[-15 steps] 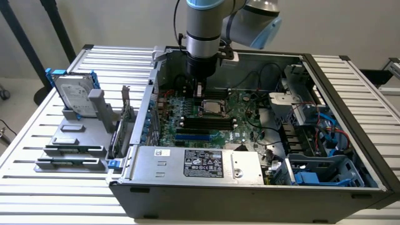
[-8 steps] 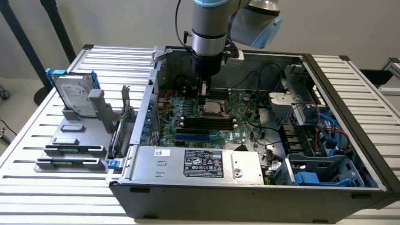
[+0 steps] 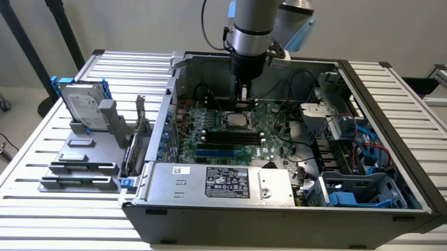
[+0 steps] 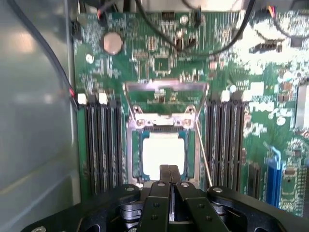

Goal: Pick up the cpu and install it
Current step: 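Close the cpu cover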

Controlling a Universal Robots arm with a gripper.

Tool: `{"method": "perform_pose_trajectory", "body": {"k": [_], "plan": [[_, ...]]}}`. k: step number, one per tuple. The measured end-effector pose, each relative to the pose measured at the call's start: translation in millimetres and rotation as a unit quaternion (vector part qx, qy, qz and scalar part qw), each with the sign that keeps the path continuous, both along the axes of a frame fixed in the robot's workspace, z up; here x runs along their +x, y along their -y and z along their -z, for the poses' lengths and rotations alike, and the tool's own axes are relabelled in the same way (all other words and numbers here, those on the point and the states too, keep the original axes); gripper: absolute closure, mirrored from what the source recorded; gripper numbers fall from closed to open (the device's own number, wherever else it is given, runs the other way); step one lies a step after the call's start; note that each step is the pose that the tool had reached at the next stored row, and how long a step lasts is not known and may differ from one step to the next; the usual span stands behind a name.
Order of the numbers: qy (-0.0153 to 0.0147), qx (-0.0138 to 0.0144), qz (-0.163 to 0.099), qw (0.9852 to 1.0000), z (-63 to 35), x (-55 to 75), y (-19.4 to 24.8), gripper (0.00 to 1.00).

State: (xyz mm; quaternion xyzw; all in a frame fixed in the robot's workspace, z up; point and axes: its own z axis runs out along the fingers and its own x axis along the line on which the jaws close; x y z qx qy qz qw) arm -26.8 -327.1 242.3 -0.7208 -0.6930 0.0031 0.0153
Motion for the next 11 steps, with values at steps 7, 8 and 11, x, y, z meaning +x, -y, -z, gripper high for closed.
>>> {"method": "perform_pose_trajectory", "body": {"k": [7,8,11], "plan": [[-0.005,0.0,0.0,1.0,-18.3,31.9,0.0,0.89],[-0.0056,0.0,0.0,1.0,-20.4,36.2,0.0,0.89],[-0.0075,0.0,0.0,1.0,-26.9,50.1,0.0,0.89]]}}
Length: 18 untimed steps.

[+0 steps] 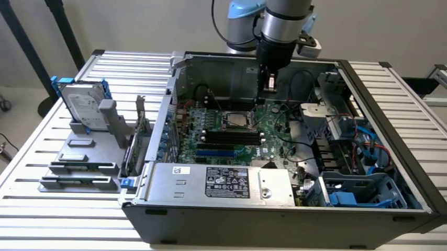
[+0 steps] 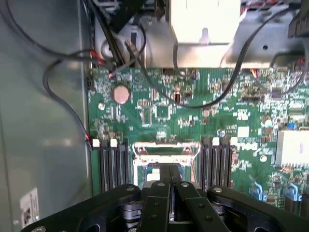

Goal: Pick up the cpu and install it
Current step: 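Close the cpu cover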

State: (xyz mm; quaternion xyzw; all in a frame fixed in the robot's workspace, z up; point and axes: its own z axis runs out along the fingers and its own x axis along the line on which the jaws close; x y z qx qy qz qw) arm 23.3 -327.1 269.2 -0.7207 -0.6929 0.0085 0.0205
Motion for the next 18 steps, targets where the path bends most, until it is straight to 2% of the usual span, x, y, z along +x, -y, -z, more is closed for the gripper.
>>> {"method": "perform_pose_trajectory", "body": {"k": [4,9,18], "plan": [[-0.0019,0.0002,0.0,1.0,-5.6,17.8,0.0,0.89],[-0.0022,0.0007,-0.001,1.0,-5.3,35.7,-0.1,0.89],[-0.0022,0.0006,-0.006,1.0,10.0,38.9,0.0,0.89]]}}
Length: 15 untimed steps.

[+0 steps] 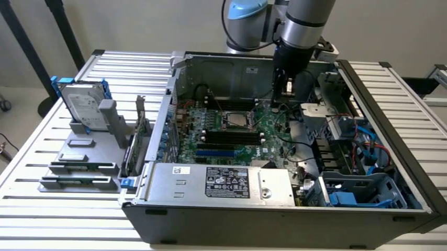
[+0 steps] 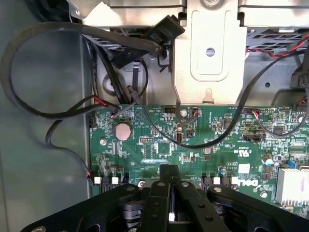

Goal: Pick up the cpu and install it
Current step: 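Close the cpu cover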

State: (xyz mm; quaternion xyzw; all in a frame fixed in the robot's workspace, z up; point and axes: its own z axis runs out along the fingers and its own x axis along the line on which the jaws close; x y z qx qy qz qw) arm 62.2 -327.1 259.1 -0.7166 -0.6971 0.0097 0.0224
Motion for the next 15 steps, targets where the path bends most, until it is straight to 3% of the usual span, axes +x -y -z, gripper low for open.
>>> {"method": "perform_pose_trajectory", "body": {"k": [7,8,11,15], "plan": [[-0.0007,-0.0001,-0.001,1.0,12.2,-5.7,0.3,0.89],[-0.0032,-0.0001,-0.001,1.0,12.7,-7.0,0.3,0.89],[-0.0189,-0.0028,-0.001,0.9998,12.7,-8.8,0.3,0.89],[-0.0316,-0.0098,-0.001,0.9995,12.8,-11.3,0.3,0.89]]}}
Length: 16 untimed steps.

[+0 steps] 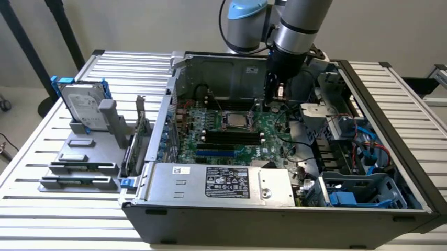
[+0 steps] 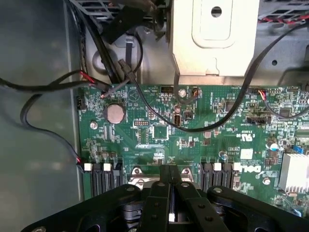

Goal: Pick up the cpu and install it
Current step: 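Close the cpu cover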

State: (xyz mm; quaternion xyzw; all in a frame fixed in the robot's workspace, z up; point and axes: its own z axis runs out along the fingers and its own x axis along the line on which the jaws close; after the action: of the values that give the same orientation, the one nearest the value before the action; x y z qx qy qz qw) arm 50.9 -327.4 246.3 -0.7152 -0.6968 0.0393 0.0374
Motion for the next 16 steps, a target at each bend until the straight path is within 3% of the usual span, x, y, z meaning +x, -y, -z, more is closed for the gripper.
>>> {"method": "perform_pose_trajectory", "body": {"k": [9,13,16], "plan": [[-0.0225,-0.019,-0.002,0.9996,0.1,-5.3,0.0,0.89],[-0.036,-0.0247,-0.002,0.999,0.3,-7.9,0.0,0.89],[-0.0488,-0.0263,-0.003,0.9985,0.4,-10.1,0.0,0.89]]}}
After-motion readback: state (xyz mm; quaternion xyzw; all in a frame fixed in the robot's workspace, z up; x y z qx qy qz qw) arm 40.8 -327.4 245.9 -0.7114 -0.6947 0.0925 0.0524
